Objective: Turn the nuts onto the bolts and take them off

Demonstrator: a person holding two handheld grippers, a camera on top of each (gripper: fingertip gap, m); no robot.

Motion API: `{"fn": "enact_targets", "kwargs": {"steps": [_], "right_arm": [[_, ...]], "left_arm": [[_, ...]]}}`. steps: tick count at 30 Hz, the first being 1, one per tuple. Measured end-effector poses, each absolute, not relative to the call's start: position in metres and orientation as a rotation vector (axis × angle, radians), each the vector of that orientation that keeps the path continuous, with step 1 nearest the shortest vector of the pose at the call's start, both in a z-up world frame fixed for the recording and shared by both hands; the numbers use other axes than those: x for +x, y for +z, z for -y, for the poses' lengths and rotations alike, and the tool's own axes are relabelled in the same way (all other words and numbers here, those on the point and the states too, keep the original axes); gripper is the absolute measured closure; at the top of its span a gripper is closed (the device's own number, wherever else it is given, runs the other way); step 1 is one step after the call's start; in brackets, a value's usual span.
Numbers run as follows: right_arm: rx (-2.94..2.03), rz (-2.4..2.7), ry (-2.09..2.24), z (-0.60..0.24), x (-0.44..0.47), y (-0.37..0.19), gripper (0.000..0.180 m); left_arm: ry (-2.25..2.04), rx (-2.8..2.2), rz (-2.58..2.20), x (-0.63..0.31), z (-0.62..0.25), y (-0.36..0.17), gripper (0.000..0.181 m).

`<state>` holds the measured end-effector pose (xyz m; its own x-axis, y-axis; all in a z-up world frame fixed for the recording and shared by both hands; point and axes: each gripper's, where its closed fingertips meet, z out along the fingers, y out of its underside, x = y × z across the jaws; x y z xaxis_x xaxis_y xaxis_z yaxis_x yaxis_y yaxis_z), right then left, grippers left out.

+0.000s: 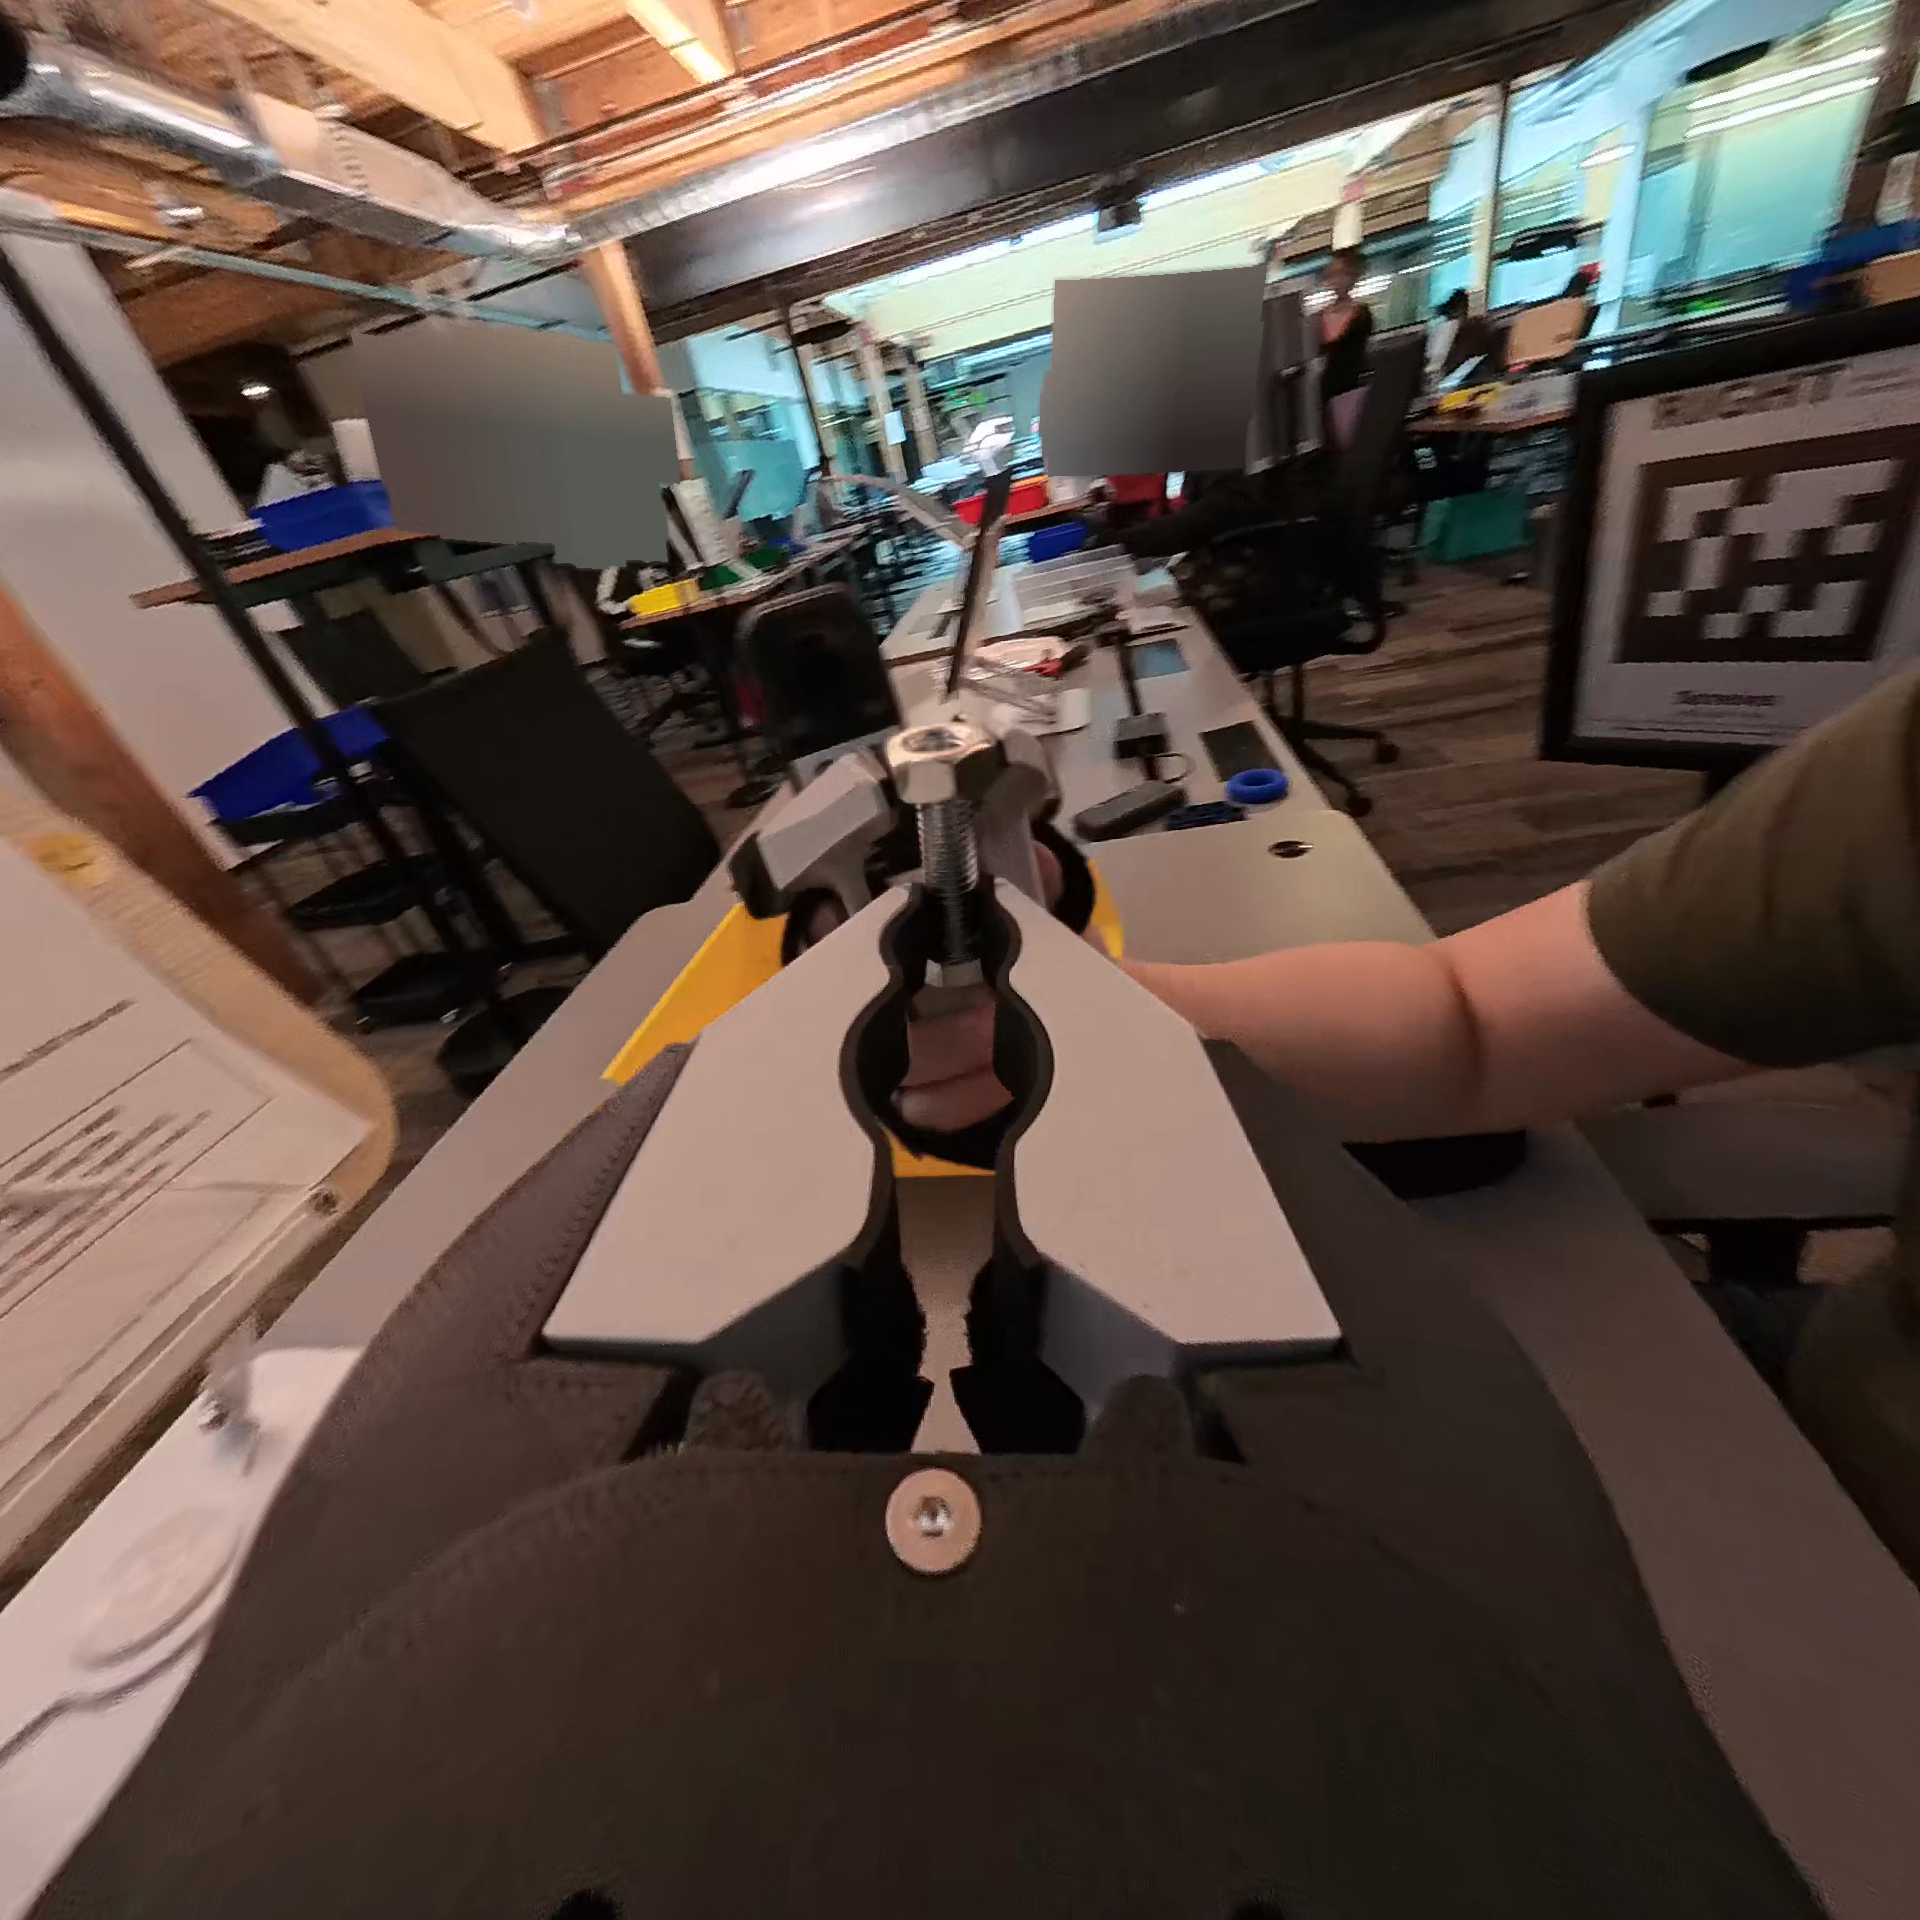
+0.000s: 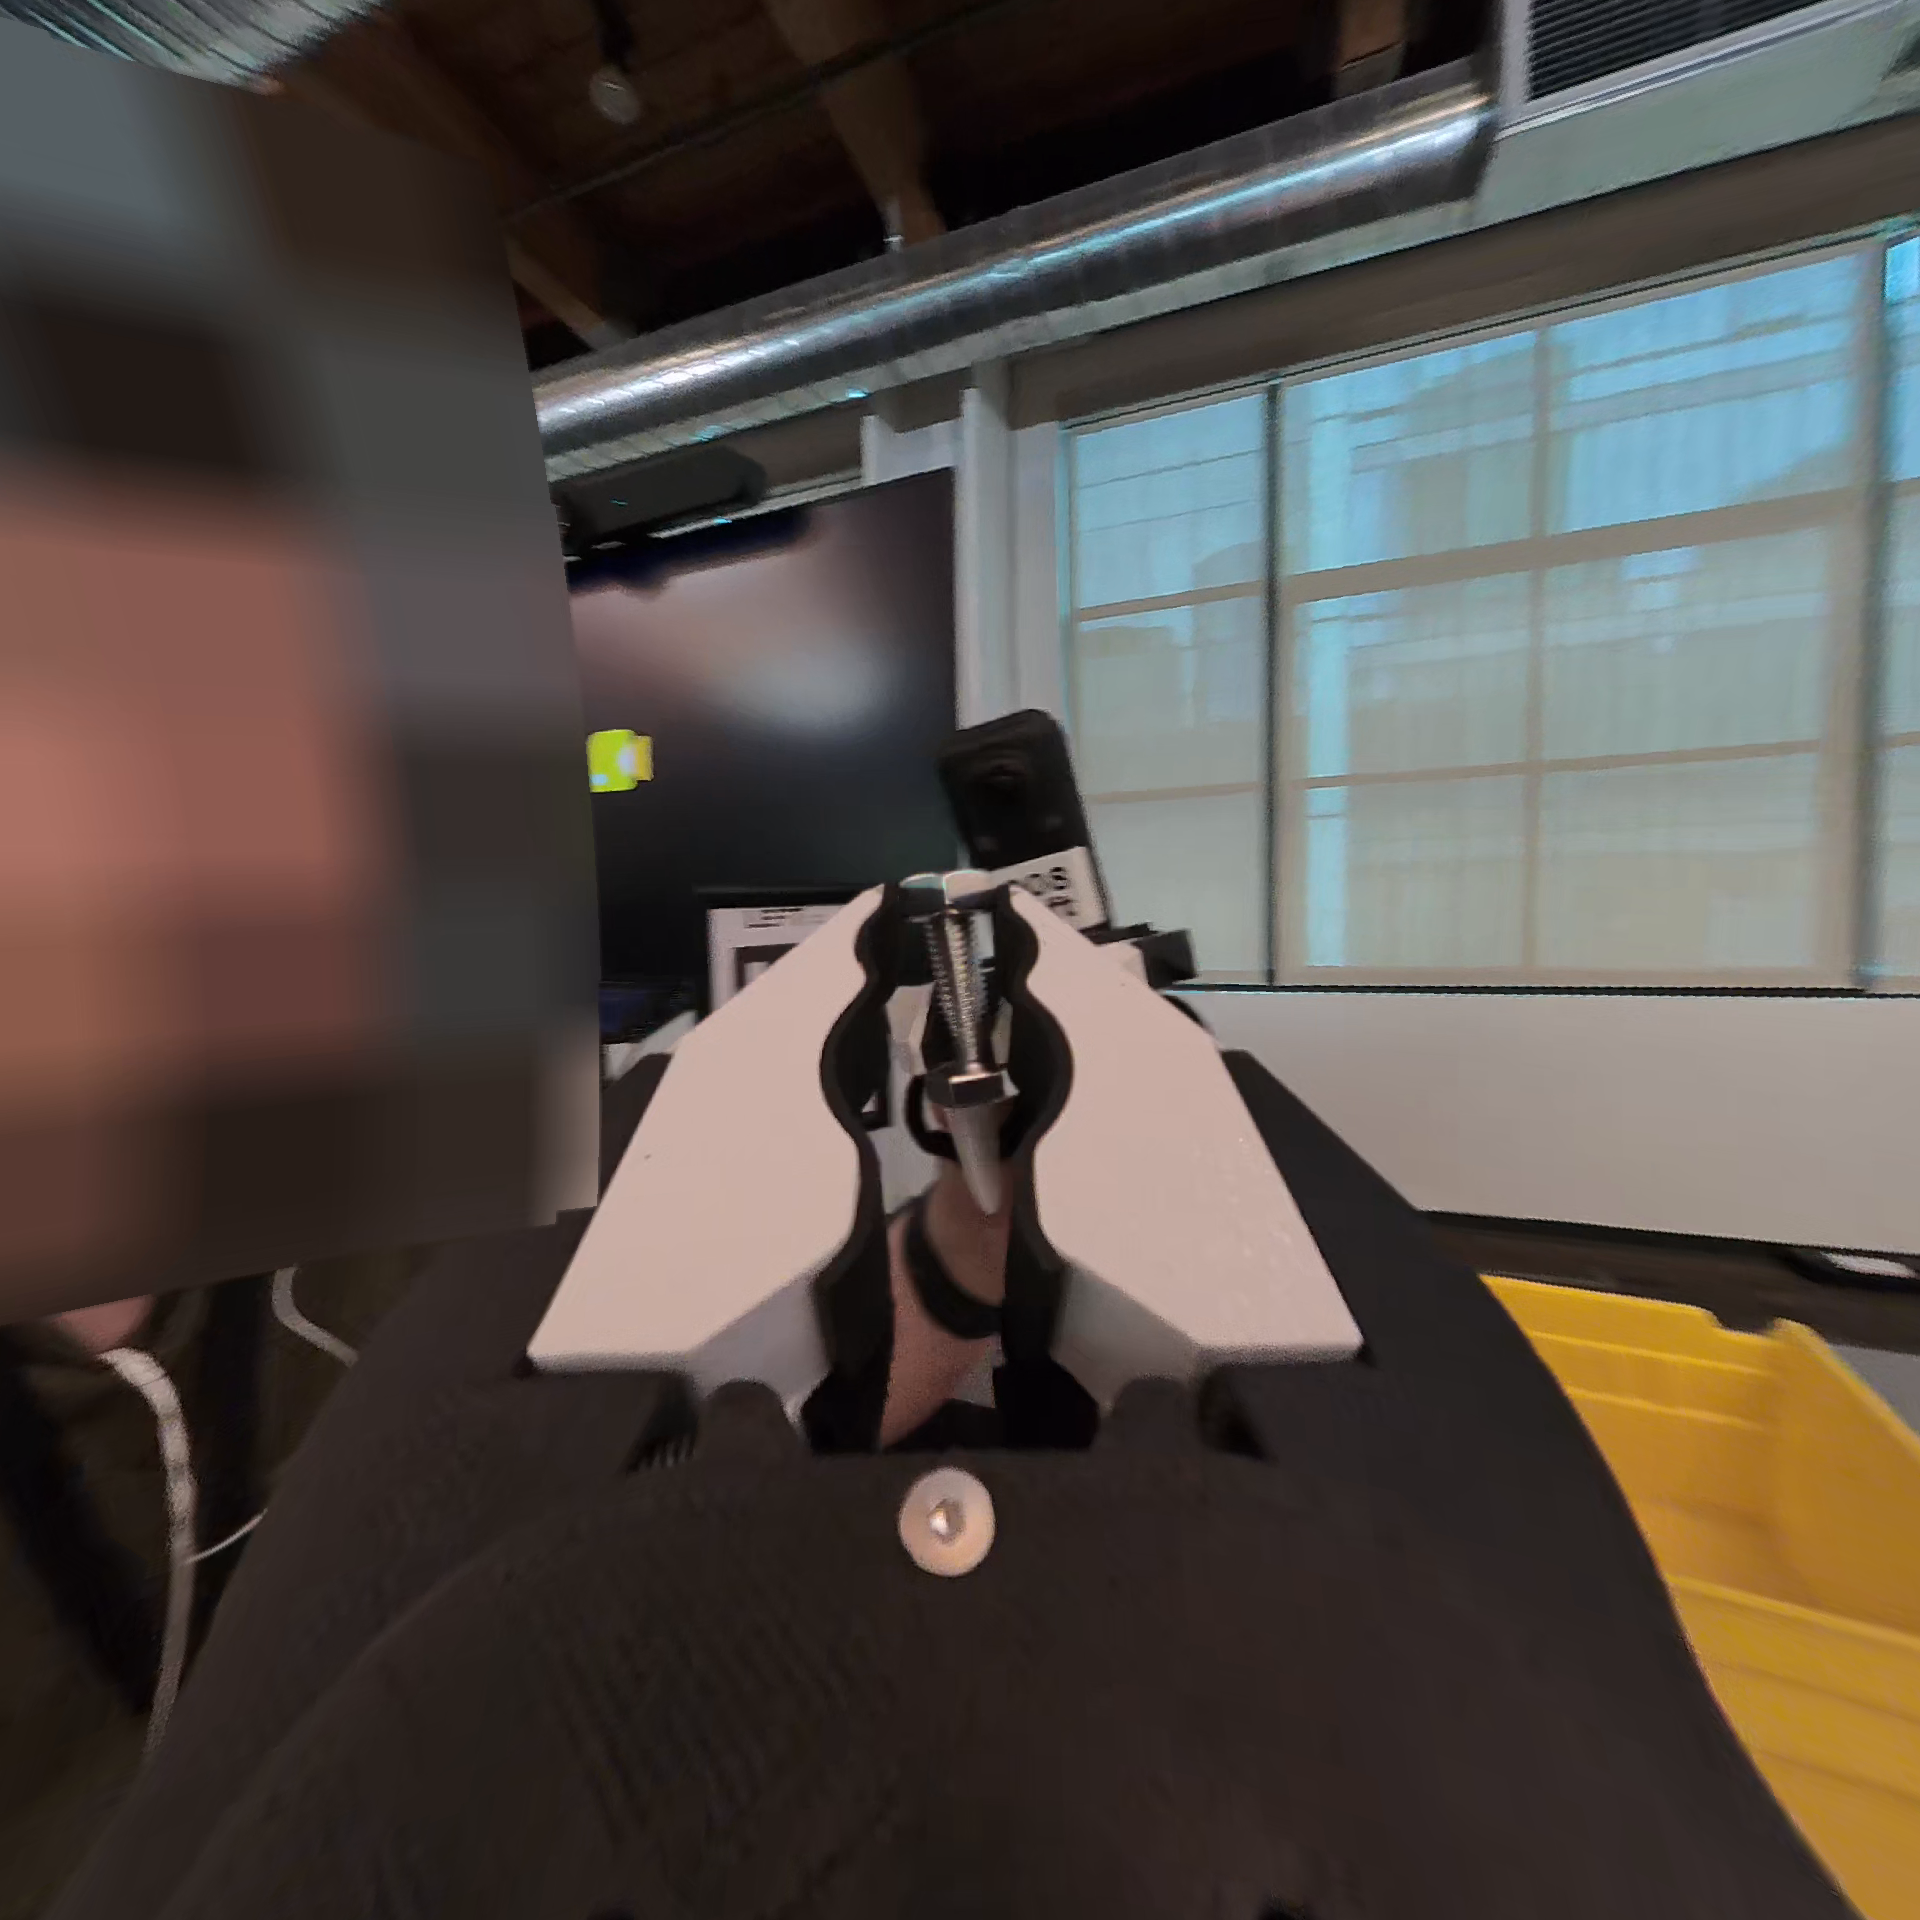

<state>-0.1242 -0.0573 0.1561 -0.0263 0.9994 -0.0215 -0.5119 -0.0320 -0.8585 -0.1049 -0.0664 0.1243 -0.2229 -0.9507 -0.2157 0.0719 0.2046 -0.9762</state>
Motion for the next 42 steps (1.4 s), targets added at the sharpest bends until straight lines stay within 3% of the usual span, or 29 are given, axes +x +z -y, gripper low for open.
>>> {"fn": "enact_targets", "kwargs": {"steps": [1, 15, 27, 42], "right_arm": [[-0.832, 0.769, 1.403, 0.050, -0.123, 0.156, 0.164], [-0.848, 0.480, 0.725, 0.015, -0.110, 0.149, 0.164], [-0.894, 0.479, 0.717, 0.011, -0.110, 0.150, 0.163], [-1.034, 0.714, 0.924, 0.019, -0.109, 0.152, 0.140]], "left_arm": [[-1.207, -0.928, -1.402, -0.104, 0.059, 0.124, 0.174], [-0.868, -1.124, -1.146, -0.093, 0.013, 0.117, 0.173], [-0.913, -1.144, -1.130, -0.094, 0.011, 0.117, 0.173], [-0.996, -1.146, -1.176, -0.099, 0.015, 0.120, 0.174]]}}
